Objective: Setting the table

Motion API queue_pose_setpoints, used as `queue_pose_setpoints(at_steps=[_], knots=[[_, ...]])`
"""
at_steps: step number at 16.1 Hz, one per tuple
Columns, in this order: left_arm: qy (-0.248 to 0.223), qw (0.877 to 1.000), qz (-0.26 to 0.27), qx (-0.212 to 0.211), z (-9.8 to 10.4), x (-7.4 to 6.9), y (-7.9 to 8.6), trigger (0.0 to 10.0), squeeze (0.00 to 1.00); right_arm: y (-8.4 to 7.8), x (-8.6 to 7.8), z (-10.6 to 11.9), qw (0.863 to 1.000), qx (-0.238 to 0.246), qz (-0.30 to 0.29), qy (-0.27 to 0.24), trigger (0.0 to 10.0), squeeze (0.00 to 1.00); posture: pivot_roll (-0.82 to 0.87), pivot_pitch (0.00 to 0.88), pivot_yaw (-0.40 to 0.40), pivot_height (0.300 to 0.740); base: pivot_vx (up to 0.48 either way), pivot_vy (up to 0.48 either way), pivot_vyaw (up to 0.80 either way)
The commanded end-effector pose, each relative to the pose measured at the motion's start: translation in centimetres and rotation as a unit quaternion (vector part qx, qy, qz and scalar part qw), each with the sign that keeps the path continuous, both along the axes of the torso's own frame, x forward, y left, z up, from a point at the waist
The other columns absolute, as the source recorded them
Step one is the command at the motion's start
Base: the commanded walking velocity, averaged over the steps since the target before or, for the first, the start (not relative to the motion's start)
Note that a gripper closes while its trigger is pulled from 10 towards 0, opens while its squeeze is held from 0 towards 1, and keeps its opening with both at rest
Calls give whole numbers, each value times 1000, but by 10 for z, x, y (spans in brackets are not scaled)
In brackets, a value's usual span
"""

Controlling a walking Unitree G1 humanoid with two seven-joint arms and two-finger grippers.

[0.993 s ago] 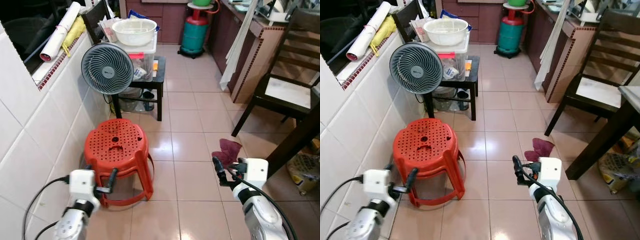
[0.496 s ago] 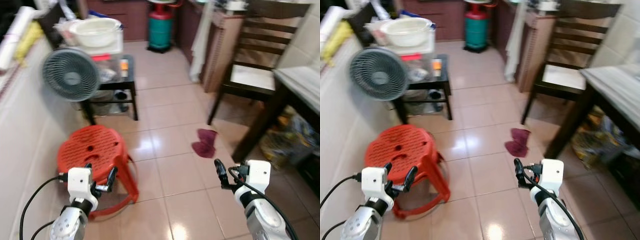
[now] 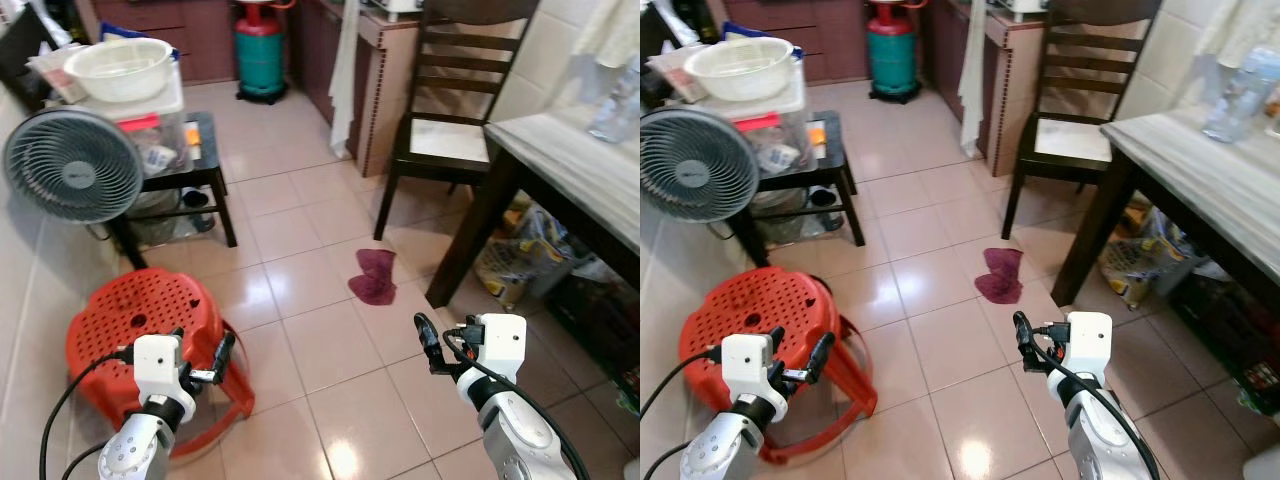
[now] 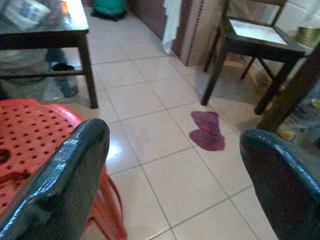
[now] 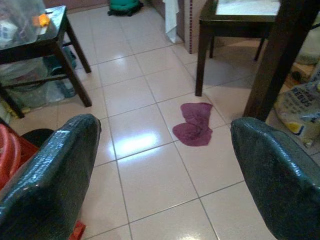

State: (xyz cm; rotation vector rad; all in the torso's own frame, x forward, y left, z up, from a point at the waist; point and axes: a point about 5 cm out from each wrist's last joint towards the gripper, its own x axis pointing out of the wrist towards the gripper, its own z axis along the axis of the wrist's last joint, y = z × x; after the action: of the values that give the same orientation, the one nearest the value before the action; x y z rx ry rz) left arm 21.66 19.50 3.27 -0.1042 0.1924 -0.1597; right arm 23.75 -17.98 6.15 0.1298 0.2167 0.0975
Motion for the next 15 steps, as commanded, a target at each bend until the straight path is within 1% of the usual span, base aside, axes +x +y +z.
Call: queue_pose_setpoints(at_steps=[1, 10, 15], knots=[[-2, 1000, -10, 2, 3, 0, -2, 10000, 0, 1, -1, 2, 1000, -2, 1, 2, 10000, 0, -94, 65, 25, 740, 0, 0, -788], [2, 1000, -25, 5, 6, -1, -6, 10000, 0, 7, 0, 3, 1000, 0, 9, -1, 10000, 0, -92, 72, 26, 740, 0, 0, -784], [10, 1000, -26, 7, 5, -2, -3, 10000, 0, 10, 1, 4, 1000, 2, 12, -1, 10000, 0, -86, 77, 29, 740, 0, 0, -793]])
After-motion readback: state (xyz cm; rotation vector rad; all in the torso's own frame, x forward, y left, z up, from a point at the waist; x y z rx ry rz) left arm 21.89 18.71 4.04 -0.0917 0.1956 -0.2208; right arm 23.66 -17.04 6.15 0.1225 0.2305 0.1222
